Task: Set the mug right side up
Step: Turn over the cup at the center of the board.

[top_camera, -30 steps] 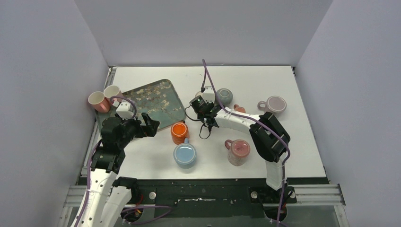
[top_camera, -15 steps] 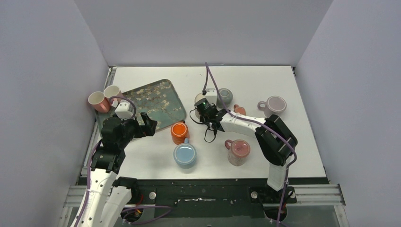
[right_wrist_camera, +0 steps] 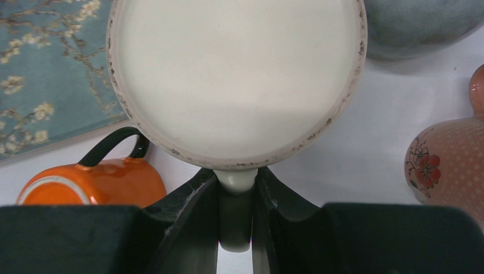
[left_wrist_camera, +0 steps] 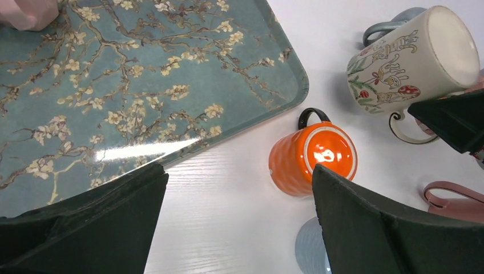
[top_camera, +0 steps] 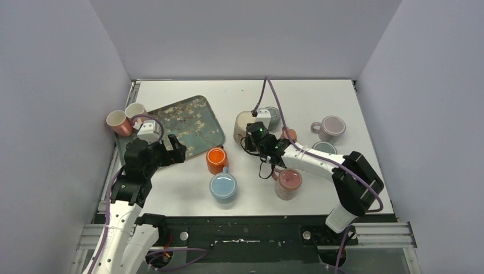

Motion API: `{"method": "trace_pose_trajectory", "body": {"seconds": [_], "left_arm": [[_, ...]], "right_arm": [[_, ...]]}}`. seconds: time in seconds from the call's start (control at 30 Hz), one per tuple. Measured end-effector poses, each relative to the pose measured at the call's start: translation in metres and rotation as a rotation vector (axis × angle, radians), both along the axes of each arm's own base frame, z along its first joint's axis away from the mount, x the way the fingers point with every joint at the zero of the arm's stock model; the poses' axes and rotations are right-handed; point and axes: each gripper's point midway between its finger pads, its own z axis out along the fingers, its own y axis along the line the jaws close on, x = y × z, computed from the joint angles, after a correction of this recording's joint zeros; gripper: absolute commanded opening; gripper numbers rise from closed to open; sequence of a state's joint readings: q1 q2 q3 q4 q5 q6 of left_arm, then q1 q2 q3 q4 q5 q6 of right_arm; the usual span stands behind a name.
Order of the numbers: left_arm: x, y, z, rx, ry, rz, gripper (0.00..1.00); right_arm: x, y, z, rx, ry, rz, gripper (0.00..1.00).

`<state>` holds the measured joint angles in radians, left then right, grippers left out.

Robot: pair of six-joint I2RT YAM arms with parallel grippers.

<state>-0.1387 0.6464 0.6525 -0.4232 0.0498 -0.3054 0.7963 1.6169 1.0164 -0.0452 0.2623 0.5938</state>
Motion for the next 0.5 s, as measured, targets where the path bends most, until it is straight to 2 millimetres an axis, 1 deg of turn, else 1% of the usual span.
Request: {"method": "trace_pose_trajectory", "body": {"seconds": [0.1,0.17,0.27,0.3,0.43,0.5], "left_arm": [[-0.001,-0.004,0.004,-0.032,-0.007,-0.005,0.94],[-0.003,-0.01,0.012,-0.077,-0.029,-0.021,0.92],[-0.007,-0.023,0.031,-0.17,-0.09,-0.06,0.91],[-0.008,-0.029,0.039,-0.209,-0.114,-0.079,0.9],[-0.011,-0.053,0.071,-0.373,-0.195,-0.171,0.87],[-0.013,-0.064,0.083,-0.447,-0.222,-0.219,0.86]], "right_arm": [[-0.009,0.0,0.016,0.061,-0.022,0.018,0.0],[-0.014,0.001,0.026,0.103,-0.035,0.031,0.0],[-0.024,0.006,0.045,0.196,-0.052,0.07,0.0],[-0.025,0.008,0.049,0.214,-0.055,0.079,0.0],[-0.039,0.027,0.075,0.365,-0.067,0.175,0.0],[-0.047,0.035,0.086,0.439,-0.075,0.226,0.0]]}}
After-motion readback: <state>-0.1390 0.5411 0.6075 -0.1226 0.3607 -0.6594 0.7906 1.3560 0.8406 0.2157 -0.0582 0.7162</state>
